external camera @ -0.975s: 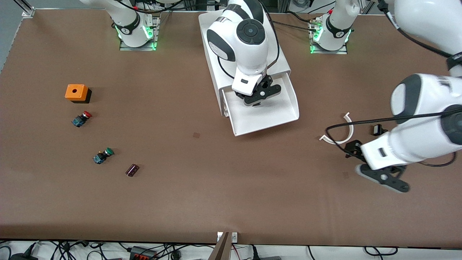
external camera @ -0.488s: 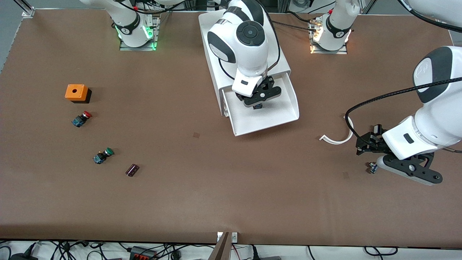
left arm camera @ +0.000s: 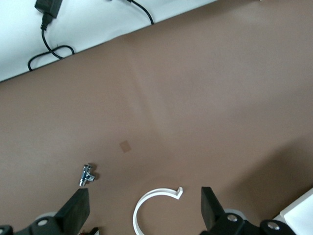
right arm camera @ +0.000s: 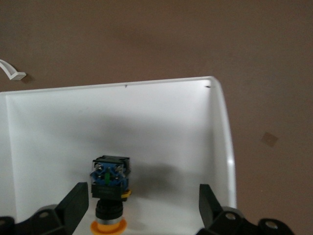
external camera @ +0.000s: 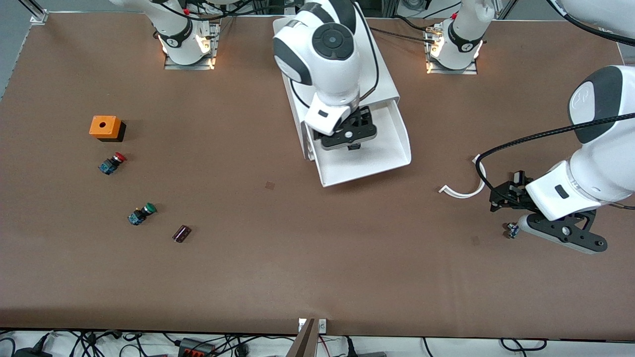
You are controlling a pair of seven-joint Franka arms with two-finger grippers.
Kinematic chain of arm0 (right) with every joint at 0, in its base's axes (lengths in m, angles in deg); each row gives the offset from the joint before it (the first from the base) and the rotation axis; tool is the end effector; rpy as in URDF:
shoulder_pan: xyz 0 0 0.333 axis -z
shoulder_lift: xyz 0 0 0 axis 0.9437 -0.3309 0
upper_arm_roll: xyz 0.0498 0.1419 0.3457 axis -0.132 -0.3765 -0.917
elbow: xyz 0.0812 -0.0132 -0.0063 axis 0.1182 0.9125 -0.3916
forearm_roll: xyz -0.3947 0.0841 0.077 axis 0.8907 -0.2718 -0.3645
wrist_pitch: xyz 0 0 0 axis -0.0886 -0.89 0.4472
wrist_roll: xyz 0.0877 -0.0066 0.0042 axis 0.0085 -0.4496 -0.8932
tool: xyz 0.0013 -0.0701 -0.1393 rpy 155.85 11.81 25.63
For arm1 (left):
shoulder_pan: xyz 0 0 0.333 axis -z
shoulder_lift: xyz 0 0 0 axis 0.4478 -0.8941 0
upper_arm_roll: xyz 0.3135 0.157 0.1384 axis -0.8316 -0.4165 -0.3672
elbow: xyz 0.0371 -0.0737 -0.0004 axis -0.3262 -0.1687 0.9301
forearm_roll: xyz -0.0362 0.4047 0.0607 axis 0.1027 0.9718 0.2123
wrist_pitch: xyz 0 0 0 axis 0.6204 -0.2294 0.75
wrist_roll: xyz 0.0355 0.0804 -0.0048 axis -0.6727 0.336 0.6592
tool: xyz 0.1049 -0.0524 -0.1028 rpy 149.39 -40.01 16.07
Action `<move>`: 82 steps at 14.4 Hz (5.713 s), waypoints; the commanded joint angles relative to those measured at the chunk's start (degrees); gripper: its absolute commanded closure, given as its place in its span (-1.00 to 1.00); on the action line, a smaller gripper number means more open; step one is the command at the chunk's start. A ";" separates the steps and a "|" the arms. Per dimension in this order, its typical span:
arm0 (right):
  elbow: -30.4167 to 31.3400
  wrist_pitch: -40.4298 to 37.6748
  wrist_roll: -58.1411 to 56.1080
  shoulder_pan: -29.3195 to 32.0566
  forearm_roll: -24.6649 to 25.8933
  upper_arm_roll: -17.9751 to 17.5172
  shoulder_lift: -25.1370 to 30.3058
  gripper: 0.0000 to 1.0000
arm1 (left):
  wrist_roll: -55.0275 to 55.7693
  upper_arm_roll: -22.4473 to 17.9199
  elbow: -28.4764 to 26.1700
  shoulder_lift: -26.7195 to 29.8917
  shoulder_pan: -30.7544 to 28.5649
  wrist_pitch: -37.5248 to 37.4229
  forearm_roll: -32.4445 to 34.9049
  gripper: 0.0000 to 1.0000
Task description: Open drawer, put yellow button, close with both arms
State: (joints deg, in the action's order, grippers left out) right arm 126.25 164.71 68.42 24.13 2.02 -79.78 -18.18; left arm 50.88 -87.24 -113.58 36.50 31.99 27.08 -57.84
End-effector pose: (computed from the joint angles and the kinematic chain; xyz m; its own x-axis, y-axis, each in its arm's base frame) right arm 0.5581 0.6056 0.4487 0.9790 0.1971 0.0514 0.2010 -0.9759 -0.0856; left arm 0.7635 -0.0959 0.5405 0.9409 -0.3322 0.0654 -0.3336 -0.9426 0.0117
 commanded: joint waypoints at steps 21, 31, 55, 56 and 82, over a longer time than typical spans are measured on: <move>6.99 -13.30 -19.98 41.00 -1.00 -0.82 11.44 -1.00 | 53.73 4.54 -27.39 0.57 17.02 22.72 -1.64 -1.00; 22.67 -7.05 -42.47 49.45 1.28 0.13 26.48 -1.00 | 56.83 10.43 -29.76 3.12 16.50 7.50 -7.69 -1.00; 43.59 -7.49 -38.10 49.28 4.01 1.64 43.54 -1.00 | 56.48 16.67 -38.92 8.04 16.24 8.11 -8.41 -1.00; 43.33 -8.10 -38.01 49.28 3.92 1.55 43.54 -1.00 | 55.87 16.23 -38.30 8.04 16.23 8.11 -7.10 -1.00; 43.94 -6.17 -39.59 49.28 3.92 1.64 44.07 -1.00 | 3.83 -3.71 -37.75 29.57 1.63 6.69 -3.66 -1.00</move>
State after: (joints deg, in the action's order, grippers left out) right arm 168.11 157.37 29.46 73.08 5.30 -77.89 23.92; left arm 55.34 -86.65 -143.68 61.67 28.90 29.07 -60.35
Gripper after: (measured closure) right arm 0.000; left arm 0.000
